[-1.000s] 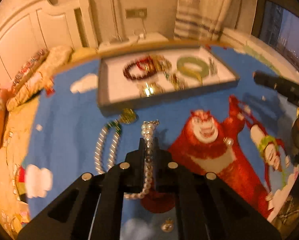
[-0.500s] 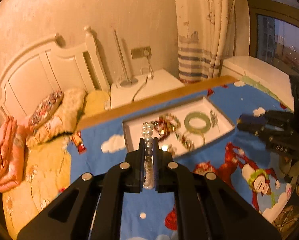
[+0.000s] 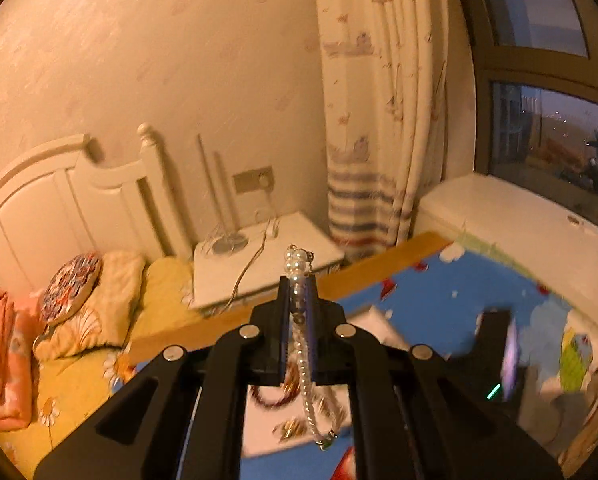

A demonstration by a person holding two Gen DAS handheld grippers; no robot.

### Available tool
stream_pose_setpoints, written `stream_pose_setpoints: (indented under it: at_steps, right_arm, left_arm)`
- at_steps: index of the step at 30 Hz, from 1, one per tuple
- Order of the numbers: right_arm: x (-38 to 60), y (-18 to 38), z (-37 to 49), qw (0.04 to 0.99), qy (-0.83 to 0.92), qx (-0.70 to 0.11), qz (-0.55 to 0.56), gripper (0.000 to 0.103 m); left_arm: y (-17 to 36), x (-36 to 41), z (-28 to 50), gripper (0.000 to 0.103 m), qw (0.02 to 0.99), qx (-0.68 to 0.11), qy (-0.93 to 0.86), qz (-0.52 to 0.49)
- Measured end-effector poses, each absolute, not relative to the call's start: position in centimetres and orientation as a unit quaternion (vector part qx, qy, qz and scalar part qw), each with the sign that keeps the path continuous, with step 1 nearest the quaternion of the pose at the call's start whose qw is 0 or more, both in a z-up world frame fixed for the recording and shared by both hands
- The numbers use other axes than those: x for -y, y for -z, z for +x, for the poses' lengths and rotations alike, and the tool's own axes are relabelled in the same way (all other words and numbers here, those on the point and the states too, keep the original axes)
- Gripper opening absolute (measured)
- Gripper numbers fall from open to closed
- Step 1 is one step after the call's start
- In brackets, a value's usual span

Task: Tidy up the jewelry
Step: 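Carry the pearl necklace and gold ring into the tray and open both tools, then move both open tools back over the loose white pearl bead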

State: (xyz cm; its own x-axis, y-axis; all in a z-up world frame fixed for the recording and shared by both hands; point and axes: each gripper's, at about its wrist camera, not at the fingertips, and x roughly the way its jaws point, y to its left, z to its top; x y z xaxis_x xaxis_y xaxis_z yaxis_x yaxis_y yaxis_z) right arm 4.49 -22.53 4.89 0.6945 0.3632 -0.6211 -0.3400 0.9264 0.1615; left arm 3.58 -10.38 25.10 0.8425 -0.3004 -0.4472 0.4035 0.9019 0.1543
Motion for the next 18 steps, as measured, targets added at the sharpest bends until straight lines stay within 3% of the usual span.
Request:
stream_pose_setpoints:
  at_steps: [6,11,12,13,14,15,16,18]
  right_arm:
    - [22.5,-2.9,6.6,0.913,-0.169,-0.370,0.014,0.026]
    - [22.7,-1.2,7.6,0.905,-0.155,-0.396,0.006,0.027]
    - [22.8,-1.0,7.7,0.903,-0.154,-0.401,0.010,0.029]
    - [23.0,-0.9,7.8,0.901,-0.158,-0.404,0.015,0.040]
    - [22.9,-1.0,7.7,0.901,-0.162,-0.403,0.017,0.049]
    - [22.9,-1.3,7.4,0.902,-0.166,-0.398,0.017,0.066]
    - [22.9,-1.6,7.0,0.906,-0.168,-0.388,0.015,0.071]
    - [22.9,-2.0,6.7,0.907,-0.174,-0.383,0.016,0.071]
  left_arm:
    - [-23.9,13.3,6.9,0.007,0.957,-0.209,0.176,0.095]
    - [-15.6,10.4,11.8,0.007,0.944,-0.302,0.119,0.062]
    - [-13.4,9.3,12.6,0.007,0.937,-0.328,0.105,0.052]
    - [-11.8,8.2,13.2,0.009,0.932,-0.348,0.096,0.043]
    - [-10.3,7.1,13.6,0.013,0.925,-0.368,0.087,0.034]
    - [-8.6,5.8,13.9,0.027,0.918,-0.390,0.072,0.024]
    - [-7.6,4.8,13.7,0.043,0.916,-0.397,0.062,0.017]
    - [-6.7,2.9,12.7,0.060,0.917,-0.395,0.053,0.004]
